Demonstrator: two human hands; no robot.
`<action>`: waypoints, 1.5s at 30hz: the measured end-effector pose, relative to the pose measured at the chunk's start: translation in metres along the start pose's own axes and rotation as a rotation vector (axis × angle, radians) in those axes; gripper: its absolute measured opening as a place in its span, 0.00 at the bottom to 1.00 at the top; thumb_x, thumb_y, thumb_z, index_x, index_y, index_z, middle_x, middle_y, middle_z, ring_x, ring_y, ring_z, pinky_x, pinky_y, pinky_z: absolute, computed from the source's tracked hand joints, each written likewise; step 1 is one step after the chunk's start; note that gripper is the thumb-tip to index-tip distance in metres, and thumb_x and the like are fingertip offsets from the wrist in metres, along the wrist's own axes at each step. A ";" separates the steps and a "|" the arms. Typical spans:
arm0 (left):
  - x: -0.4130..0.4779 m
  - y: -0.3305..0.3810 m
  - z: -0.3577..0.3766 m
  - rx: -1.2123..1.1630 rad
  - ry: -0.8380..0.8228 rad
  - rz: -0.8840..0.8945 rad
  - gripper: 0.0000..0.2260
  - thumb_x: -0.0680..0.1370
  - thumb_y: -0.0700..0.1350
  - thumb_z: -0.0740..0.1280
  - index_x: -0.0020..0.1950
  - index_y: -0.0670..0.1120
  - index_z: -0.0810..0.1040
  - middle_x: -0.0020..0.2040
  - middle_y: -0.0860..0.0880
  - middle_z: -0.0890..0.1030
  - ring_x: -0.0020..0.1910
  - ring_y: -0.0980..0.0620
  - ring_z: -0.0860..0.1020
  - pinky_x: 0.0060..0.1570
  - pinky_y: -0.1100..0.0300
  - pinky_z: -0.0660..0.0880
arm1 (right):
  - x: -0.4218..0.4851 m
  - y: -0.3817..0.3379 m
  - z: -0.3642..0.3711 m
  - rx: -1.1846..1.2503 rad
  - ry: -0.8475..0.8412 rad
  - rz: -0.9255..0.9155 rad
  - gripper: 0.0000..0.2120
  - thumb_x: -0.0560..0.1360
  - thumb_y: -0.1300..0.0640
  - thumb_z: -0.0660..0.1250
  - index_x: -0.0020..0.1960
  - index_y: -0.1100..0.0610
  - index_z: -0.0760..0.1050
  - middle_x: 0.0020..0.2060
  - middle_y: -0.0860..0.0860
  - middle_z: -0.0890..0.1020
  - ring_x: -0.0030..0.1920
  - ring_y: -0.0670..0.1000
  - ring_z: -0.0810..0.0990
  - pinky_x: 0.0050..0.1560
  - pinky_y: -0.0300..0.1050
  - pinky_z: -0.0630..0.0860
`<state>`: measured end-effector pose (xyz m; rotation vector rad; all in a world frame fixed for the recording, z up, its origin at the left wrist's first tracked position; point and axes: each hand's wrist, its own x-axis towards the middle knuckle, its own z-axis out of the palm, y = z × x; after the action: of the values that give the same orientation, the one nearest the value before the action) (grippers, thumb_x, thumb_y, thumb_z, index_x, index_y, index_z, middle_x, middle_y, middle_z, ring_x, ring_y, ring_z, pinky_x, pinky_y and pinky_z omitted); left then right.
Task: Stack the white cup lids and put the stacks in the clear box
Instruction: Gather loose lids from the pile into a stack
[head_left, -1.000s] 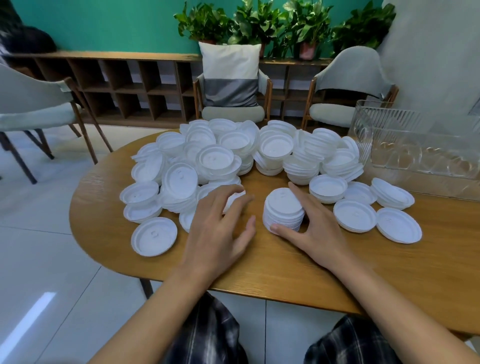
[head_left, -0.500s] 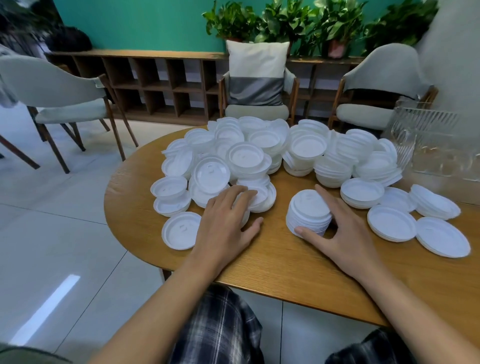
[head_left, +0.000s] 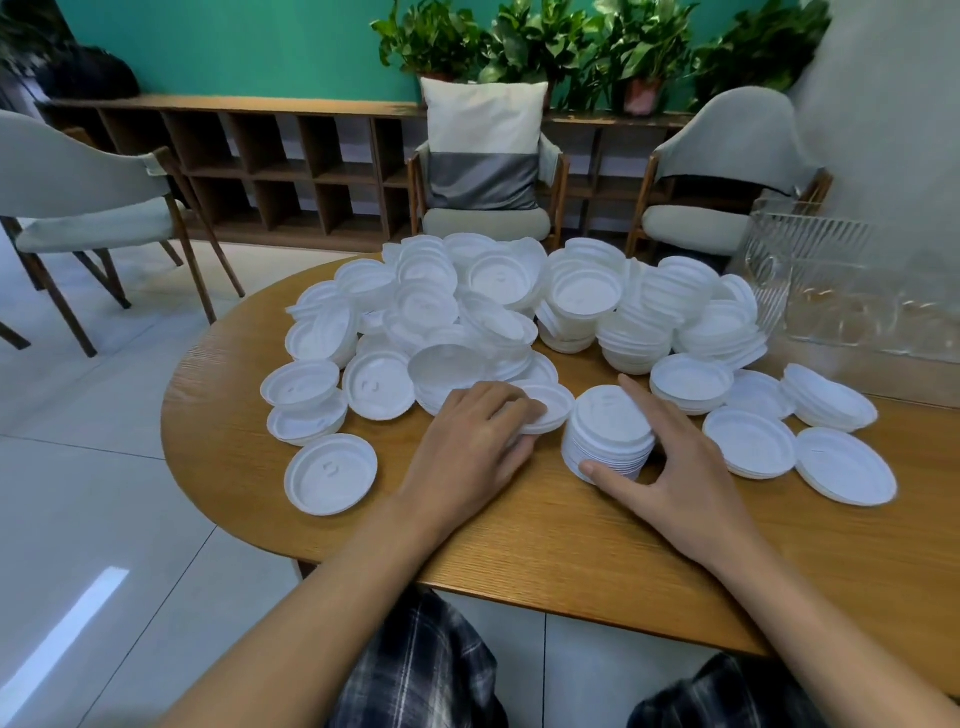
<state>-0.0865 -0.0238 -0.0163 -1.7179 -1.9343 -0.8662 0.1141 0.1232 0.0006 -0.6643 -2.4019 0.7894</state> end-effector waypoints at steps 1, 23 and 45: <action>0.004 0.003 0.005 0.007 0.010 0.003 0.13 0.79 0.47 0.66 0.61 0.46 0.83 0.57 0.49 0.82 0.58 0.48 0.80 0.56 0.52 0.73 | -0.002 0.002 -0.004 -0.003 0.000 0.007 0.45 0.69 0.38 0.79 0.81 0.40 0.62 0.70 0.33 0.69 0.66 0.25 0.62 0.60 0.20 0.59; 0.055 0.060 0.028 -0.772 0.288 -0.397 0.12 0.83 0.47 0.70 0.67 0.53 0.76 0.55 0.56 0.84 0.53 0.52 0.84 0.51 0.52 0.82 | -0.006 0.024 -0.019 0.074 0.115 0.030 0.43 0.70 0.37 0.77 0.80 0.41 0.63 0.70 0.33 0.70 0.71 0.27 0.64 0.64 0.19 0.60; 0.048 0.067 0.033 -0.538 -0.035 -0.357 0.28 0.68 0.69 0.76 0.61 0.54 0.81 0.55 0.60 0.76 0.56 0.58 0.78 0.55 0.71 0.70 | -0.009 0.019 -0.018 0.092 0.046 -0.050 0.39 0.70 0.44 0.79 0.77 0.41 0.66 0.68 0.34 0.74 0.71 0.37 0.72 0.66 0.29 0.69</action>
<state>-0.0249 0.0366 0.0036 -1.6780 -2.2082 -1.6181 0.1375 0.1388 -0.0020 -0.5776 -2.3160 0.8488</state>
